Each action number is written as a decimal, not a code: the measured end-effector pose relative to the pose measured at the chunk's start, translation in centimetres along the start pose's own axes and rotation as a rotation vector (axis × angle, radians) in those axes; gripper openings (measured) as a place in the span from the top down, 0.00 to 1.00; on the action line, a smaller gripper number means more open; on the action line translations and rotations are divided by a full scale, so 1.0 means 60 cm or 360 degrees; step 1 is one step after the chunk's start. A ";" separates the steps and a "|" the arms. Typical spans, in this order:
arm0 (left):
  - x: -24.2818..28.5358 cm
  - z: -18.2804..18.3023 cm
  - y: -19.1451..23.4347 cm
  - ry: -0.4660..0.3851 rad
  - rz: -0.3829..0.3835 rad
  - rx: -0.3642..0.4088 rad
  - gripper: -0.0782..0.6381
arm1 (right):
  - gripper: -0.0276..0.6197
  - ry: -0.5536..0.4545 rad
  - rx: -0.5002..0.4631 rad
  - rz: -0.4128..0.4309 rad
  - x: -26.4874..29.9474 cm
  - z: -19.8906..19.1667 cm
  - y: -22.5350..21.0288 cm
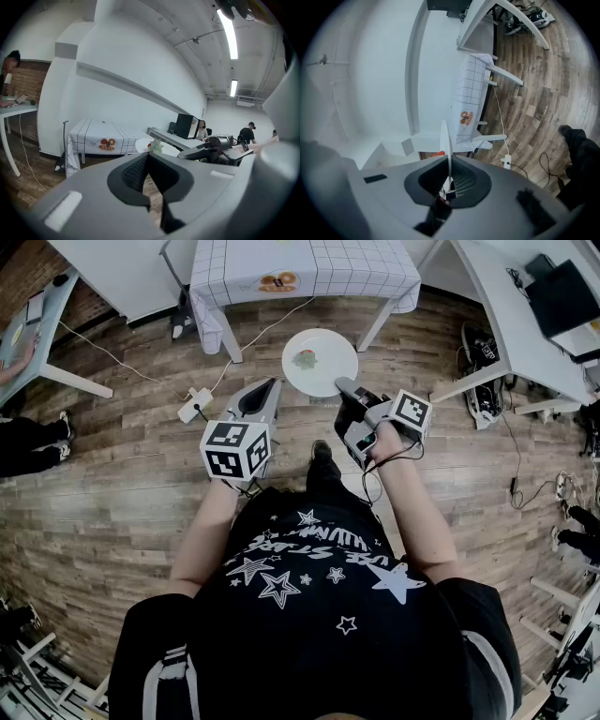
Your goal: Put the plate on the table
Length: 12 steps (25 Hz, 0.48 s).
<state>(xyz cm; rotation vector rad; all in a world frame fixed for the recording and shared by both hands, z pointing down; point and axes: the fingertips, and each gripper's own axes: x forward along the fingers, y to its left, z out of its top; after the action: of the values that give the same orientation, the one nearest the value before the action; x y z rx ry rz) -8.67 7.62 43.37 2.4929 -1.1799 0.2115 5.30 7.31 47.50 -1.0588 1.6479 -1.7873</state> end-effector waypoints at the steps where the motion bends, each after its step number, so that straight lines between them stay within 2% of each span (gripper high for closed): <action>1: 0.002 0.000 0.003 -0.0002 0.0002 0.0000 0.88 | 0.92 0.0000 0.0002 0.0000 0.003 0.000 0.000; 12: 0.010 -0.003 -0.009 -0.0014 -0.0016 -0.0003 0.88 | 0.92 -0.0001 -0.0031 0.0000 -0.013 0.006 -0.005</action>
<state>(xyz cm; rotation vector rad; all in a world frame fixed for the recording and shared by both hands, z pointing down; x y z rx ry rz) -7.85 7.59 43.54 2.5002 -1.1706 0.1968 6.09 7.73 47.59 -1.0678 1.6681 -1.7740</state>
